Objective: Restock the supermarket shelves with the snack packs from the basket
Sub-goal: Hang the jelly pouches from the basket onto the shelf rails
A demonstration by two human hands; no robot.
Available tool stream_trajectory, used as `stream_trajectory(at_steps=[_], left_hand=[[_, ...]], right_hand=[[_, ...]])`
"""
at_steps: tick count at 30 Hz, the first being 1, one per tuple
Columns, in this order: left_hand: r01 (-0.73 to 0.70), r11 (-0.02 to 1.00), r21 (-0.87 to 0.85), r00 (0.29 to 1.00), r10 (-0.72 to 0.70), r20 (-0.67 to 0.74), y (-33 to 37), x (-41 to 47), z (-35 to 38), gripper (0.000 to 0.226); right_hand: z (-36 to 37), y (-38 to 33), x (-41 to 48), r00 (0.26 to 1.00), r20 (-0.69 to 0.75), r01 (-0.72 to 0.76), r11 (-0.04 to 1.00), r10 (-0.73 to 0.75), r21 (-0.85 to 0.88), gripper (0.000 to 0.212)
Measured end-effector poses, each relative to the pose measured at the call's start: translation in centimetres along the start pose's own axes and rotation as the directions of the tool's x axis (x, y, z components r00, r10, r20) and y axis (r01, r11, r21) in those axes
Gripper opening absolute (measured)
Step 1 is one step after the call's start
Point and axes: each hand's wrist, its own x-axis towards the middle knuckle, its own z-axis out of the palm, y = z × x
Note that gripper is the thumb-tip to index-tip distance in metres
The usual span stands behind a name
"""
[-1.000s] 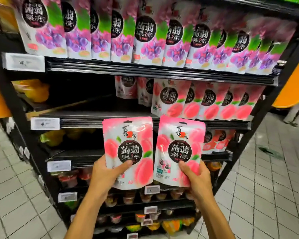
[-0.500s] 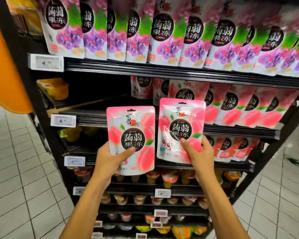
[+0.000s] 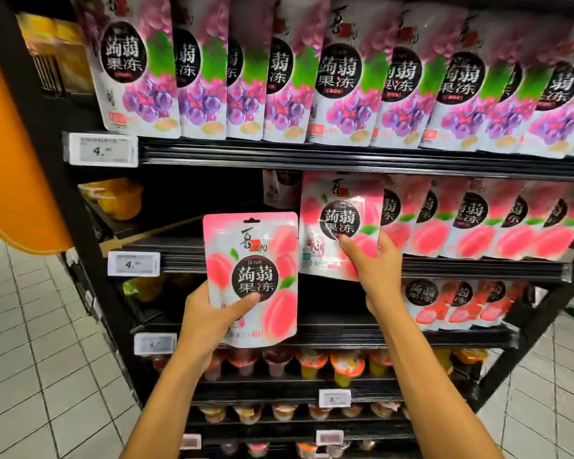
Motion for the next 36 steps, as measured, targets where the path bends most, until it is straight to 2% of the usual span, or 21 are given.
stream_trajectory(at_steps=[2, 5, 9, 12, 15, 18, 21, 28, 36], left_hand=[[0.002, 1.000, -0.008, 1.000, -0.002, 0.000, -0.1, 0.5, -0.1, 0.047], [0.006, 1.000, -0.014, 1.000, -0.006, -0.002, -0.2, 1.1, 0.2, 0.044], [0.017, 1.000, -0.018, 1.000, -0.017, 0.012, -0.4, 1.5, 0.8, 0.038], [0.003, 1.000, -0.019, 1.000, -0.003, 0.016, -0.6, 1.4, 1.4, 0.040], [0.010, 0.999, -0.032, 1.000, -0.009, 0.025, -1.0, 1.3, 1.9, 0.039], [0.025, 0.999, -0.048, 0.999, -0.024, 0.030, -1.3, 1.1, 2.2, 0.037], [0.035, 0.998, -0.054, 0.999, -0.034, 0.008, -1.7, 0.9, 2.4, 0.045], [0.044, 0.998, -0.049, 0.999, -0.045, -0.024, -2.4, 0.5, 2.1, 0.048], [0.037, 0.998, -0.058, 0.998, -0.040, -0.042, -2.4, 0.0, 1.7, 0.046]], right_hand=[[0.8, -0.4, 0.6, 1.000, -0.023, -0.010, 1.000, 0.009, -0.023, 0.057], [1.8, -0.9, 1.2, 0.996, -0.081, 0.040, 0.998, -0.043, -0.042, 0.047], [2.4, -0.3, 1.7, 0.996, -0.081, 0.014, 0.994, -0.023, -0.104, 0.056], [2.1, 0.2, 1.7, 0.998, -0.052, 0.021, 0.986, -0.031, -0.166, 0.062], [1.3, -0.1, 1.0, 0.994, 0.043, 0.110, 0.969, -0.103, -0.222, 0.046], [0.0, 0.1, 0.5, 0.982, 0.141, 0.160, 0.946, -0.124, -0.281, 0.047], [-1.1, 0.2, 0.3, 0.975, 0.174, 0.186, 0.930, -0.135, -0.319, 0.046], [-0.3, 0.2, 0.5, 0.989, 0.053, 0.145, 0.934, -0.135, -0.326, 0.038], [1.5, 0.7, 0.3, 0.990, -0.071, 0.092, 0.948, -0.119, -0.304, 0.040]])
